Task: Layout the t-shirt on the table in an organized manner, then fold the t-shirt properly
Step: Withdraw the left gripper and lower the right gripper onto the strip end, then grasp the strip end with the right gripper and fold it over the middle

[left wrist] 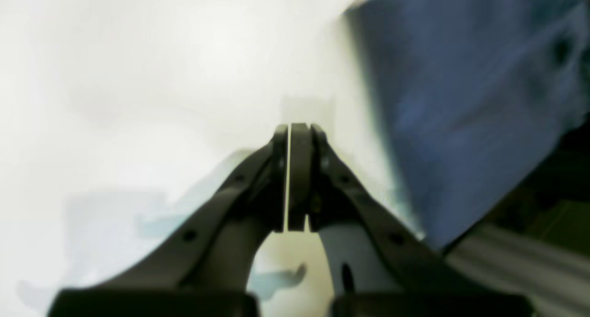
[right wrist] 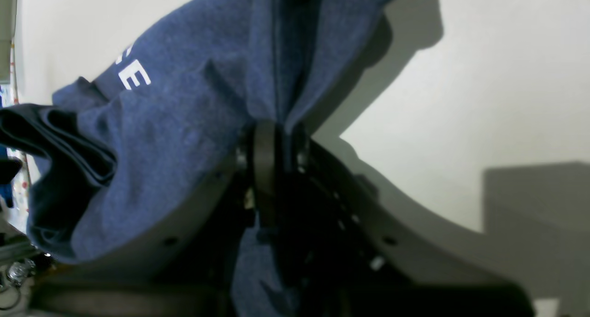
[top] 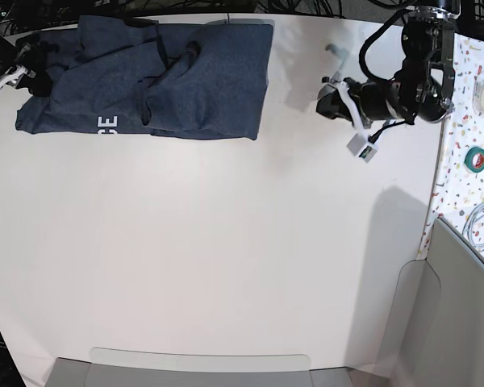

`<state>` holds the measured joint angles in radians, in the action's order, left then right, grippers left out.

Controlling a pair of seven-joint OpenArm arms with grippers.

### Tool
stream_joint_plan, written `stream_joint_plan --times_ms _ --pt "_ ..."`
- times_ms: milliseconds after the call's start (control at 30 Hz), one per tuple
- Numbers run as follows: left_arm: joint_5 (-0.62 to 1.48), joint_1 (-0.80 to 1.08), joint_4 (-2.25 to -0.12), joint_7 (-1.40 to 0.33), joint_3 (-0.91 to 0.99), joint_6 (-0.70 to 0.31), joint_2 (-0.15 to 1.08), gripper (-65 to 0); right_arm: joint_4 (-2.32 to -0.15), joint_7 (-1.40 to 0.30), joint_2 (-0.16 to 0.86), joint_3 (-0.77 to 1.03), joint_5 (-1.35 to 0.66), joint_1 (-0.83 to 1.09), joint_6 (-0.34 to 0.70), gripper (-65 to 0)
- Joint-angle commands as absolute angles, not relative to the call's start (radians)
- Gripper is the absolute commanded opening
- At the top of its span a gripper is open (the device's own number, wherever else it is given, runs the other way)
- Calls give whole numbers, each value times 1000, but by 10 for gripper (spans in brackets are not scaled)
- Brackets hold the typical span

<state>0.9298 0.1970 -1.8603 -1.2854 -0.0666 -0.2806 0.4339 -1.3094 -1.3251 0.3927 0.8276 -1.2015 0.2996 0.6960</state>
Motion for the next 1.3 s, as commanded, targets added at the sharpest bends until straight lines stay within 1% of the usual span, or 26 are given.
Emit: stream_joint_plan --times_ms 0,67,133,300,400,500,667,833,1000,1100,1267 --pt "952 223 -1865 -1248 -58 -286 456 -649 -1351 -1326 412 835 -1208 297 698 -650" --pt "952 274 -1836 -1196 -65 -286 479 -649 -1411 -1325 395 828 -1207 297 698 -650" --pt "952 312 -1816 -1167 -67 -286 487 -649 -1488 -1328 357 828 -1202 286 698 -650" --pt "954 329 -1810 -1165 -67 -286 486 -649 -1742 -1330 257 809 -1079 285 698 -650" --pt "954 329 -1810 -1165 -67 -286 486 -649 -1925 -1326 183 720 -964 285 698 -650" --pt "954 329 -1810 -1167 -67 -286 486 -649 -2045 -1325 124 590 -866 285 698 -650" --pt "952 328 -1810 -1167 -139 -286 486 -649 -2046 -1322 102 332 -785 248 698 -650" --pt "938 323 -1799 -1159 -174 -285 486 -649 -2048 -1224 111 102 -759 242 698 -650" --pt "834 275 -1747 -1167 -176 -285 438 -649 -2051 -1214 108 -39 -676 234 698 -650" --pt "783 271 -1693 -1159 -176 -285 407 -649 -2051 -1214 110 -108 -661 209 698 -650" --pt "774 269 -1670 -1155 -176 -285 401 -649 -2051 -1214 105 -182 -657 150 698 -650"
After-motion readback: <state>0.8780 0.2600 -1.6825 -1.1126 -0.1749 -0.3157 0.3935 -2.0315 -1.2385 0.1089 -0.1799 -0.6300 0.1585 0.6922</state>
